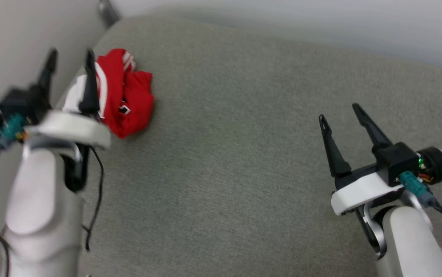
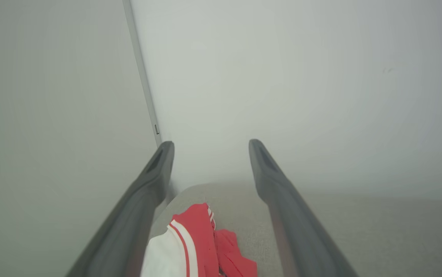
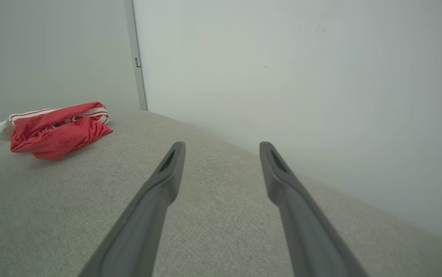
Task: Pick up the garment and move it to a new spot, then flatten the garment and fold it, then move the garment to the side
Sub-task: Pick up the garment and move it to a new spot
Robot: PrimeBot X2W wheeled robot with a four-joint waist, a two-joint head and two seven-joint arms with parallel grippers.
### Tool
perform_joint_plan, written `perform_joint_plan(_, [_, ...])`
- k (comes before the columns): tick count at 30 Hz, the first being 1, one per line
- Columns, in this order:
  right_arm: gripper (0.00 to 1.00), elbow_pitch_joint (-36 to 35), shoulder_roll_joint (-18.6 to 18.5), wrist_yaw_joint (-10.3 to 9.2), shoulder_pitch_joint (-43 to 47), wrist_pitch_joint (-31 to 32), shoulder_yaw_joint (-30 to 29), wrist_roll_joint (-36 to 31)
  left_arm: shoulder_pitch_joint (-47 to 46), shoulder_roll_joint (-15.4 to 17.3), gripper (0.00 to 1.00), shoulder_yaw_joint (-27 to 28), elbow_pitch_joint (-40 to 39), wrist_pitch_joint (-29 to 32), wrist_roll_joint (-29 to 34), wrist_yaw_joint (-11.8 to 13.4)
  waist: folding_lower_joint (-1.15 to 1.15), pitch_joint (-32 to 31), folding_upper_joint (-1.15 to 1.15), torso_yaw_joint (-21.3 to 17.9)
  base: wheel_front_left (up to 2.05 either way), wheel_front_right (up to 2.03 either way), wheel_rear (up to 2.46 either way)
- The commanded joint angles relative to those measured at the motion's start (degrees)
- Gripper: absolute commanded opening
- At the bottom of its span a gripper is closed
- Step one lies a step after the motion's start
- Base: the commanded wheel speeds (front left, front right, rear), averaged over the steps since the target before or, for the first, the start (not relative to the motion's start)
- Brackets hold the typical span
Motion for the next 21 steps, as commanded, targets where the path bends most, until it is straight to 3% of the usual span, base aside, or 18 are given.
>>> perform_joint_plan(1, [1.00,-0.9,0.0,-0.04,-1.8,0.4,-0.4,-0.6,-4.1,1.9,1.00,-0.4,0.9,0.7,-0.8,-0.3,0.00,5.5,0.00,-3.3,0.00,0.00,0.00])
perform_joint_plan(3, [1.00,-1.3,0.0,-0.04,-2.4,0.5,-0.4,-0.8,-6.3,3.1,1.00,-0.5,1.6,1.4,-1.3,-0.3,0.00,6.6,0.00,-3.9,0.00,0.00,0.00])
perform_joint_plan(7, [1.00,-2.3,0.0,-0.04,-4.2,0.6,-0.2,-1.4,-13.5,8.8,1.00,-1.9,5.3,7.3,-4.4,-0.4,0.00,10.7,0.00,-6.4,0.00,0.00,0.00])
perform_joint_plan(16, [1.00,-2.2,0.0,-0.03,-7.5,-0.8,0.8,-0.3,-18.4,22.2,1.00,-12.7,18.4,32.1,-20.2,-0.4,0.00,16.8,0.00,-11.1,0.00,0.00,0.00])
perform_joint_plan(21, [1.00,-1.2,0.0,-0.04,-9.0,-1.8,1.0,0.4,-15.8,25.8,1.00,-16.3,23.0,42.2,-28.5,-0.4,0.00,19.0,0.00,-13.0,0.00,0.00,0.00])
